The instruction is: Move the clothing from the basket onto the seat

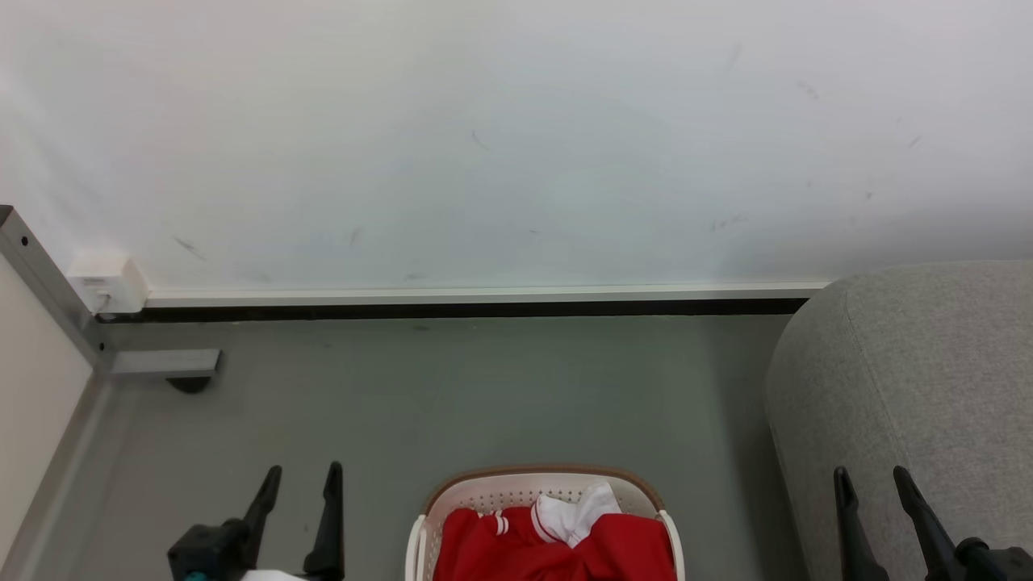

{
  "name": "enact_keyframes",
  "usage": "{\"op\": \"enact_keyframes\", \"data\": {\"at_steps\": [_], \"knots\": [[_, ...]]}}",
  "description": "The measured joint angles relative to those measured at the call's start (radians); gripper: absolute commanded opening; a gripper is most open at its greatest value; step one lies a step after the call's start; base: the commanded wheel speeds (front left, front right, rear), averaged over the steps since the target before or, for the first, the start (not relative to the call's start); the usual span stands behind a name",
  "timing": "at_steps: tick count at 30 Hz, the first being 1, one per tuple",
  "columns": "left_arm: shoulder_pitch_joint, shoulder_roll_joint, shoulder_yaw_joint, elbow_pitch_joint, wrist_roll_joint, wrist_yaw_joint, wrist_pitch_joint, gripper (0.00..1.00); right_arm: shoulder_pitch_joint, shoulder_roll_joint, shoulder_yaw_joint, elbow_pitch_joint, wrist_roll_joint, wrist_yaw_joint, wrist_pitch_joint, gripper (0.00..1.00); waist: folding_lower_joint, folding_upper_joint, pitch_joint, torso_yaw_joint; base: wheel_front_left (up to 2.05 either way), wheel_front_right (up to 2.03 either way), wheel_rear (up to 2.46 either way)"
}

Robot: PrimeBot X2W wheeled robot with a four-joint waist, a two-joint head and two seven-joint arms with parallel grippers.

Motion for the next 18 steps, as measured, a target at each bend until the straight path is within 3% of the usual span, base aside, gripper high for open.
{"op": "enact_keyframes", "data": {"at_steps": [18], "knots": [[0.0, -0.015, 0.01, 0.01, 0.115, -0.013, -0.035, 1.0, 0.003, 0.003, 0.003, 0.021, -0.093, 0.0, -0.024, 1.0, 0.0, 0.0, 0.008, 0.0, 0.0, 0.0, 0.0]]}}
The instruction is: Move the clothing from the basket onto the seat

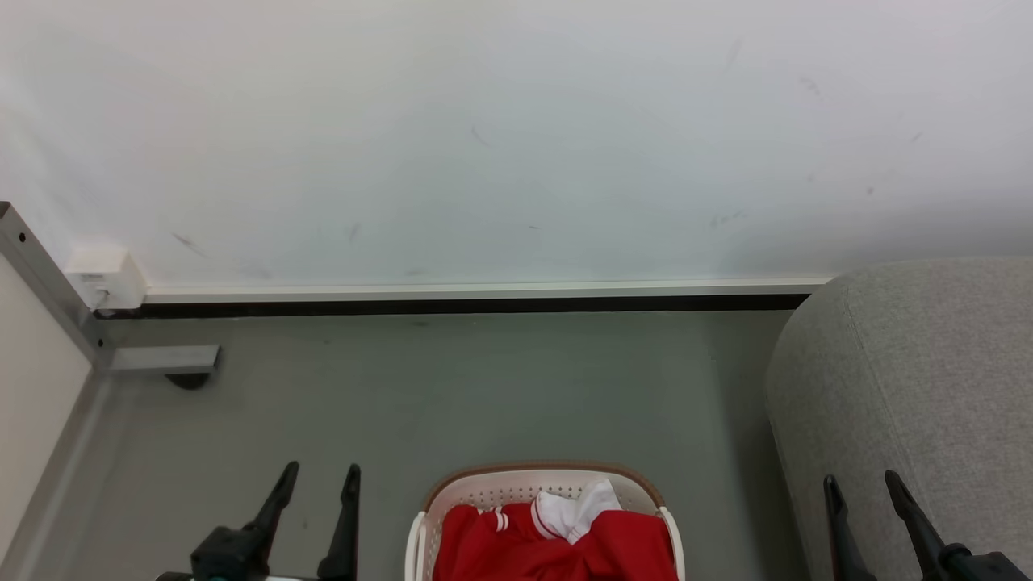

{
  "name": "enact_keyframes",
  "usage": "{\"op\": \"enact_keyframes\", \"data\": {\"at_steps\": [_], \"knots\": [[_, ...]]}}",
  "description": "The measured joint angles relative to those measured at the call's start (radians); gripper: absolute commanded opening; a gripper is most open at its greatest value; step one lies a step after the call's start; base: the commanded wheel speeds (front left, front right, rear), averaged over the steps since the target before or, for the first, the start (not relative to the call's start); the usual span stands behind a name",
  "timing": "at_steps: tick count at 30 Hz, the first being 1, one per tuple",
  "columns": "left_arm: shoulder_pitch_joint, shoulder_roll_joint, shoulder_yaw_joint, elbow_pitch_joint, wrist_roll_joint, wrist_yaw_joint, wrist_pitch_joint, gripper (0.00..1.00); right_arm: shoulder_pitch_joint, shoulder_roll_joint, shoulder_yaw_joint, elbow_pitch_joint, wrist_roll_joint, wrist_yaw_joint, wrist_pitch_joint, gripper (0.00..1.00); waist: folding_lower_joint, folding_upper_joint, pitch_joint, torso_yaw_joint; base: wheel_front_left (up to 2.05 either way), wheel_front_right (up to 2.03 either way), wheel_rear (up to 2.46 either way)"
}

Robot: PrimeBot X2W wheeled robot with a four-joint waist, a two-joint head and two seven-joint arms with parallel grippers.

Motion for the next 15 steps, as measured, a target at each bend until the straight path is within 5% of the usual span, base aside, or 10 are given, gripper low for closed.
{"op": "enact_keyframes", "data": {"at_steps": [15], "knots": [[0.0, -0.004, 0.01, 0.014, 0.024, -0.013, -0.006, 1.0, 0.0, 0.002, 0.002, 0.026, 0.014, 0.0, 0.003, 1.0, 0.0001, 0.0, 0.0, -0.006, 0.0, 0.0, 0.0]]}}
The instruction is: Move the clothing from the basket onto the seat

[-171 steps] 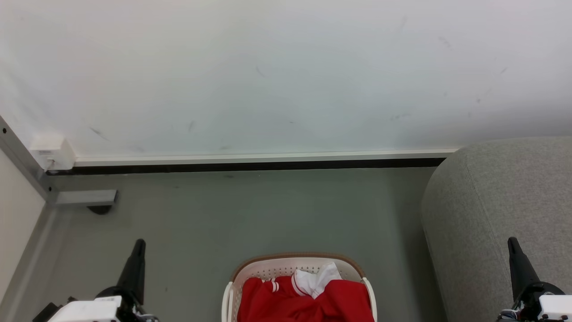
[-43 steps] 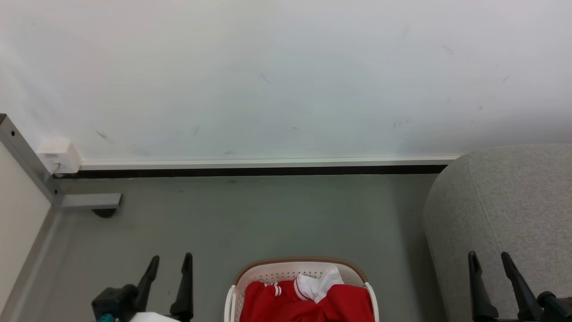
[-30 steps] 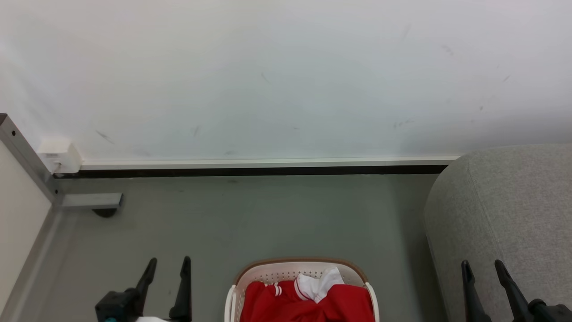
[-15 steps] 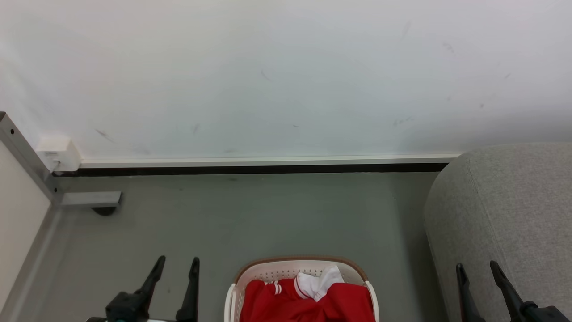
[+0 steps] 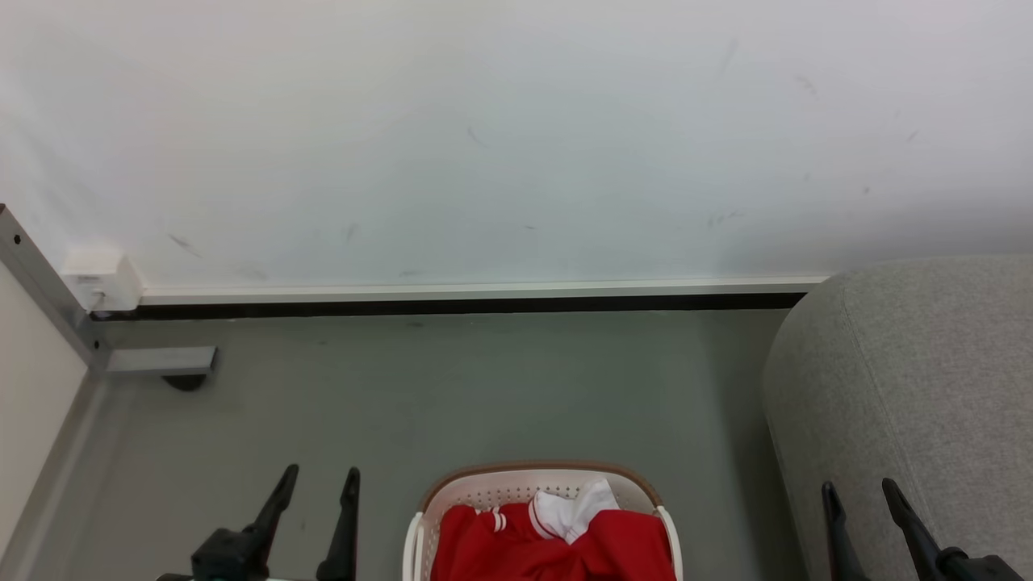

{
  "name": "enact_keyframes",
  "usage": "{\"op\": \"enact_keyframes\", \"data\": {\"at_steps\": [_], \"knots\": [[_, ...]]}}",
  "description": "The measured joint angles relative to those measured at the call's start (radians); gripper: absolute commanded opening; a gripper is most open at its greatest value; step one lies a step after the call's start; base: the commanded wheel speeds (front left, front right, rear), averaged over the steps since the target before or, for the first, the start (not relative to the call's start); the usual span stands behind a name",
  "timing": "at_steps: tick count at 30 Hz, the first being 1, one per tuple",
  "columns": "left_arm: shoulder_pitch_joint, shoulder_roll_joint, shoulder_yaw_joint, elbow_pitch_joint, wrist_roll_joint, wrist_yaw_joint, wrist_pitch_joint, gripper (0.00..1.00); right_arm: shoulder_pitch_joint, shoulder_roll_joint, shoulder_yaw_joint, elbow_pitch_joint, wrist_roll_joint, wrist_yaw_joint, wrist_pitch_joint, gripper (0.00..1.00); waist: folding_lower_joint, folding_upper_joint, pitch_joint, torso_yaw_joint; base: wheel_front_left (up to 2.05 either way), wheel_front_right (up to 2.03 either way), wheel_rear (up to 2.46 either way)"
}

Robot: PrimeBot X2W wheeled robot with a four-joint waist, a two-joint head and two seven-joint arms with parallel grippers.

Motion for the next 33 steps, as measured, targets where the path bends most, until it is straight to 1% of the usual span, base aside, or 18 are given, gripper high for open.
{"op": "enact_keyframes", "data": {"at_steps": [7, 13, 17, 20, 27, 29, 33], "knots": [[0.0, -0.004, 0.007, -0.004, 0.0, -0.003, 0.0, 1.0, -0.007, 0.001, -0.001, -0.004, 0.002, 0.0, 0.0, 1.0, 0.0, 0.0, 0.012, -0.011, 0.0, 0.0, 0.0], [-0.053, -0.008, -0.008, -0.011, -0.003, -0.016, 0.0, 1.0, -0.042, 0.001, -0.011, -0.034, 0.001, 0.0, -0.002, 1.0, 0.0, 0.0, 0.069, -0.026, 0.0, 0.0, 0.0], [-0.141, -0.015, -0.056, 0.006, -0.004, -0.03, 0.0, 1.0, -0.085, 0.001, -0.023, -0.053, -0.003, 0.0, -0.002, 1.0, 0.0, 0.0, 0.137, -0.035, 0.0, 0.0, 0.0], [-0.228, -0.021, -0.103, 0.047, -0.003, -0.036, 0.019, 1.0, -0.126, 0.0, -0.023, -0.066, -0.012, 0.0, -0.002, 1.0, 0.0001, 0.0, 0.201, -0.039, 0.0, 0.0, 0.0], [-0.417, -0.029, -0.229, 0.193, 0.019, -0.05, 0.142, 1.0, -0.238, -0.004, 0.005, -0.1, -0.033, 0.0, -0.002, 1.0, 0.0002, -0.0001, 0.37, -0.053, 0.0, 0.0, 0.0], [-0.458, -0.03, -0.263, 0.247, 0.031, -0.05, 0.186, 1.0, -0.262, -0.006, 0.01, -0.107, -0.035, 0.0, -0.002, 1.0, 0.0003, 0.0, 0.418, -0.058, 0.0, 0.0, 0.0], [-0.517, -0.031, -0.332, 0.349, 0.067, -0.048, 0.237, 1.0, -0.296, -0.006, 0.016, -0.123, -0.037, 0.0, -0.003, 1.0, 0.0002, 0.0, 0.504, -0.068, 0.0, 0.0, 0.0]]}}
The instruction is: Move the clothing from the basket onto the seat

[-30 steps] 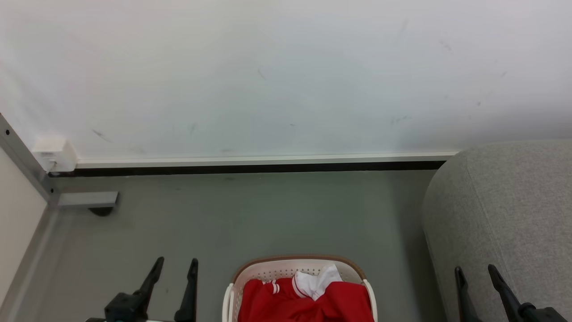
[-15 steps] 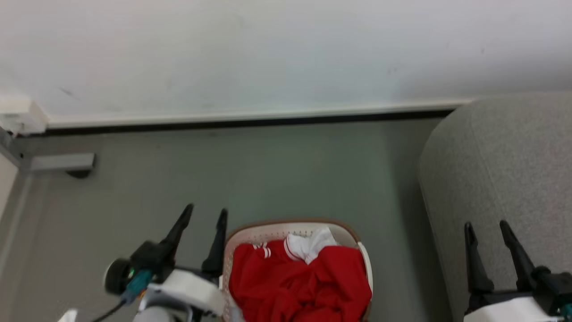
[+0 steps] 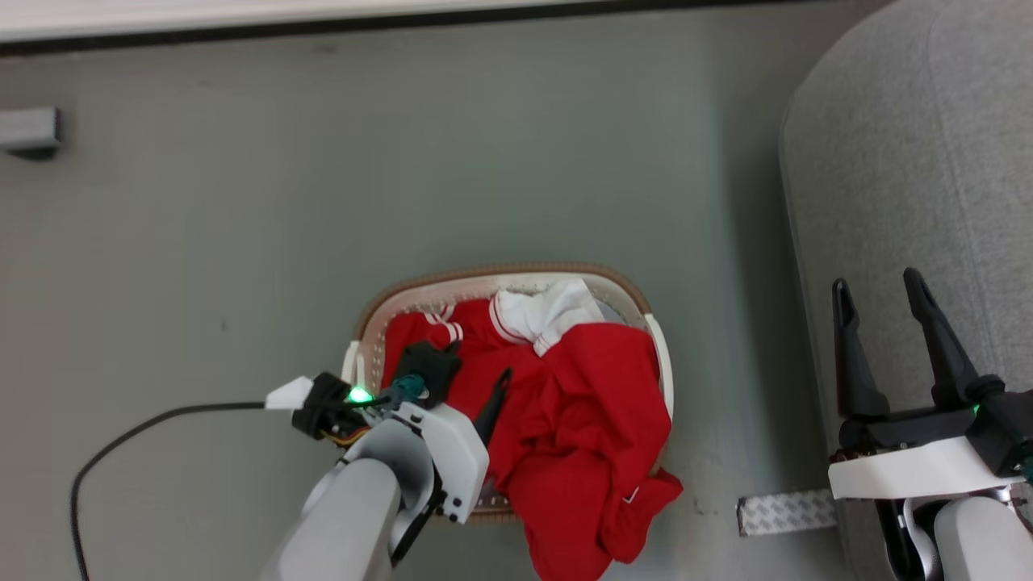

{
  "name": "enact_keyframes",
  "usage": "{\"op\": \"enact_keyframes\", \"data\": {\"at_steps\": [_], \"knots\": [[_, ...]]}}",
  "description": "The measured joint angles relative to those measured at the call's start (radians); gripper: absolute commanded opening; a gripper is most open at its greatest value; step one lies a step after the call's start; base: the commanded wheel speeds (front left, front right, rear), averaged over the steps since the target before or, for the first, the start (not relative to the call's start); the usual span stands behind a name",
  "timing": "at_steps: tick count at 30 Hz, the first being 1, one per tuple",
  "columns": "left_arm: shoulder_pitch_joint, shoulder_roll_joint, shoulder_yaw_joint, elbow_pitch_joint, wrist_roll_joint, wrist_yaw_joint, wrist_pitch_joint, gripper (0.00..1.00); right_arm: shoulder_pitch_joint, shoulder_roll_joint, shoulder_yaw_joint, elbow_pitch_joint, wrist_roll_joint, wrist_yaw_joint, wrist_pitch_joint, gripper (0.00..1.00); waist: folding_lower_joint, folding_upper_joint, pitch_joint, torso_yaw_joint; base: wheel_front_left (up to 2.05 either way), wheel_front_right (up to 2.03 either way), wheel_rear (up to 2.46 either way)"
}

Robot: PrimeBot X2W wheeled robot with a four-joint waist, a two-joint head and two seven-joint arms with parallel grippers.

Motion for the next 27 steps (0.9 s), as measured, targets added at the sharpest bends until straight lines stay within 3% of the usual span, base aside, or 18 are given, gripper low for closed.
{"op": "enact_keyframes", "data": {"at_steps": [8, 16, 27], "knots": [[-0.033, -0.002, -0.1, 0.169, -0.071, 0.032, 0.06, 1.0, -0.053, 0.003, 0.021, -0.033, -0.004, 0.0, -0.007, 1.0, -0.0002, 0.0, 0.123, -0.032, 0.0, 0.0, 0.0], [-0.09, -0.002, -0.106, 0.282, -0.115, 0.084, 0.052, 1.0, -0.068, 0.007, 0.035, -0.063, -0.004, 0.0, -0.009, 1.0, -0.0002, 0.0, 0.188, -0.056, 0.0, 0.0, 0.0], [-0.146, -0.001, -0.112, 0.385, -0.144, 0.066, 0.035, 1.0, -0.07, 0.01, 0.063, -0.08, -0.003, 0.0, -0.012, 1.0, -0.0003, 0.0, 0.248, -0.084, 0.0, 0.0, 0.0]]}}
